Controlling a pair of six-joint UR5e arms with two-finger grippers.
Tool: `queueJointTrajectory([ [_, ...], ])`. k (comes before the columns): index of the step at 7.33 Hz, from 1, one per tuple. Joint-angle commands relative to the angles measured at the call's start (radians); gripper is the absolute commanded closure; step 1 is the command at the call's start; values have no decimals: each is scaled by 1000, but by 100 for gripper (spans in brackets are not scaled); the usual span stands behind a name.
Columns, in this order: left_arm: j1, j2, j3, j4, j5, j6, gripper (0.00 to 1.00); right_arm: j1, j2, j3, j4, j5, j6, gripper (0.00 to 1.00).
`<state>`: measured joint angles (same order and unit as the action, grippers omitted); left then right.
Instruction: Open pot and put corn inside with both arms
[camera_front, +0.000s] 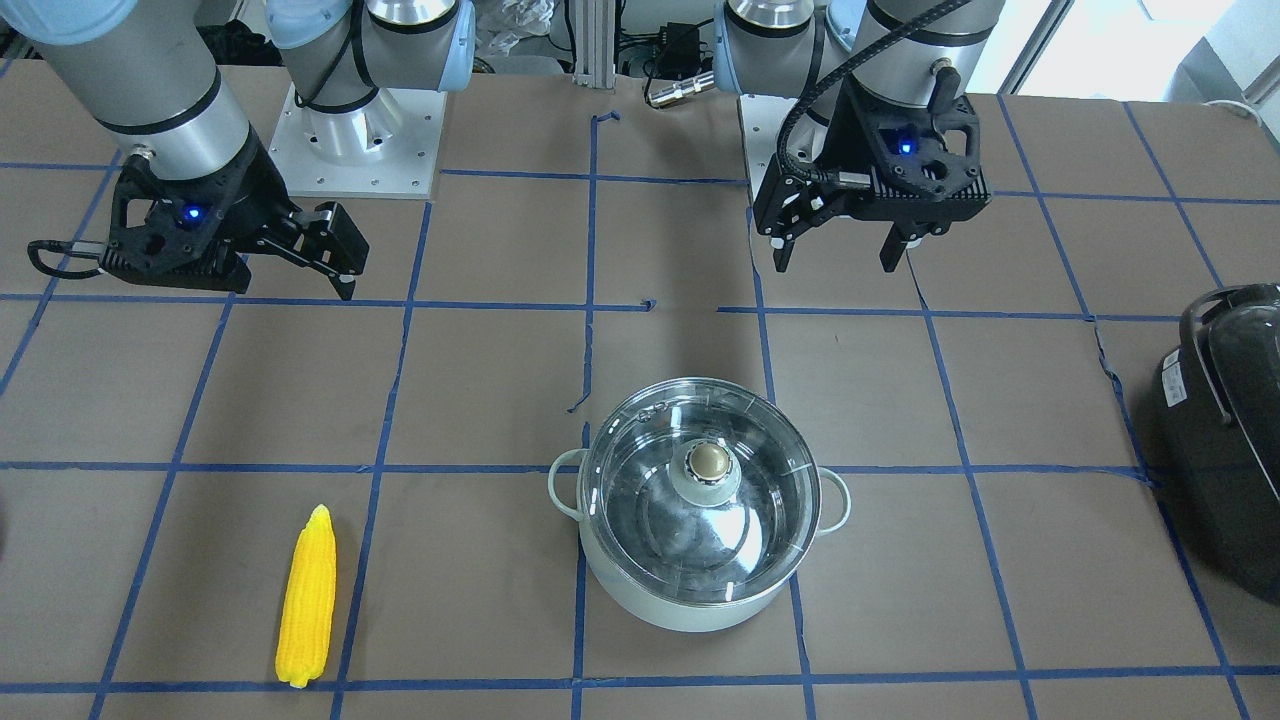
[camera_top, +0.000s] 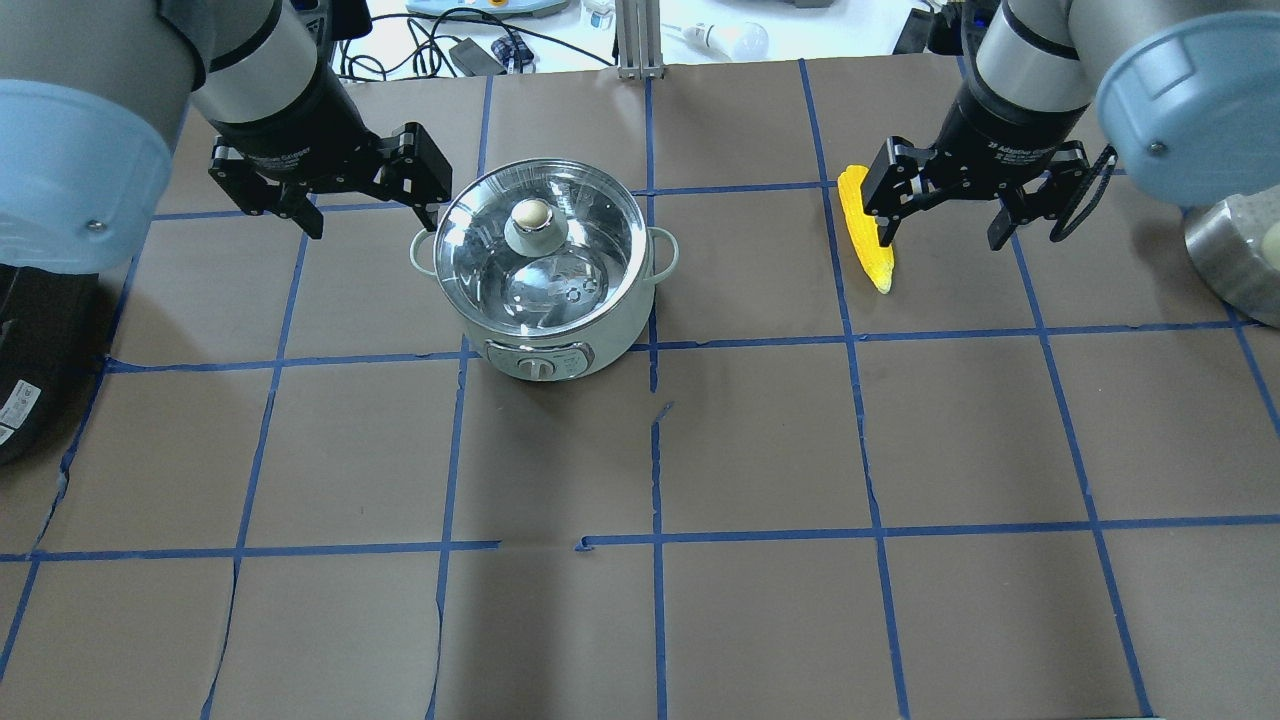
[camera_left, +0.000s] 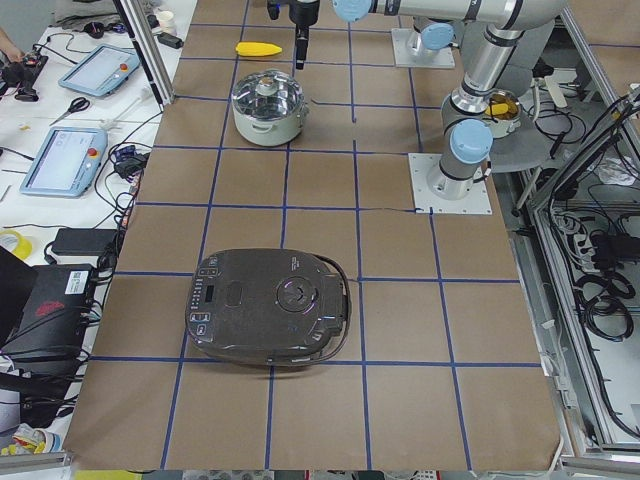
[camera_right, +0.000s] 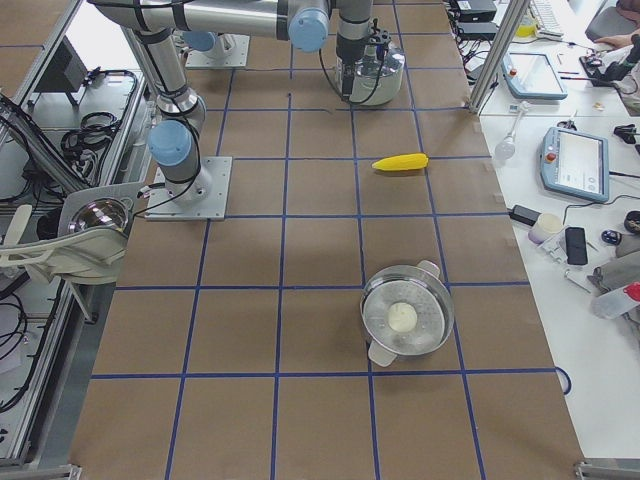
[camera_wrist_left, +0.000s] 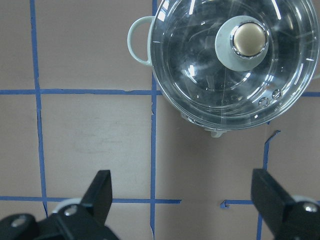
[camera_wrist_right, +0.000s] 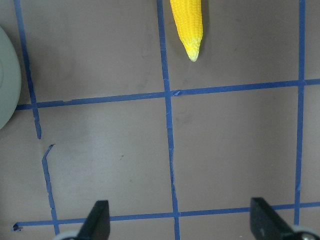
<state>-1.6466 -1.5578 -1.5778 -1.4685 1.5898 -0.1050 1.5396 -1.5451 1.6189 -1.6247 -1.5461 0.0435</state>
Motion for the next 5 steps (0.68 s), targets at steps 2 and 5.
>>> queueJointTrajectory([
  [2,8,-11,21,1,-4,16,0,1,5,1,-6,9,-4,0],
  [5,10,-134,50,95,-14,19,0,2,14,-7,-6,7,-7,0],
])
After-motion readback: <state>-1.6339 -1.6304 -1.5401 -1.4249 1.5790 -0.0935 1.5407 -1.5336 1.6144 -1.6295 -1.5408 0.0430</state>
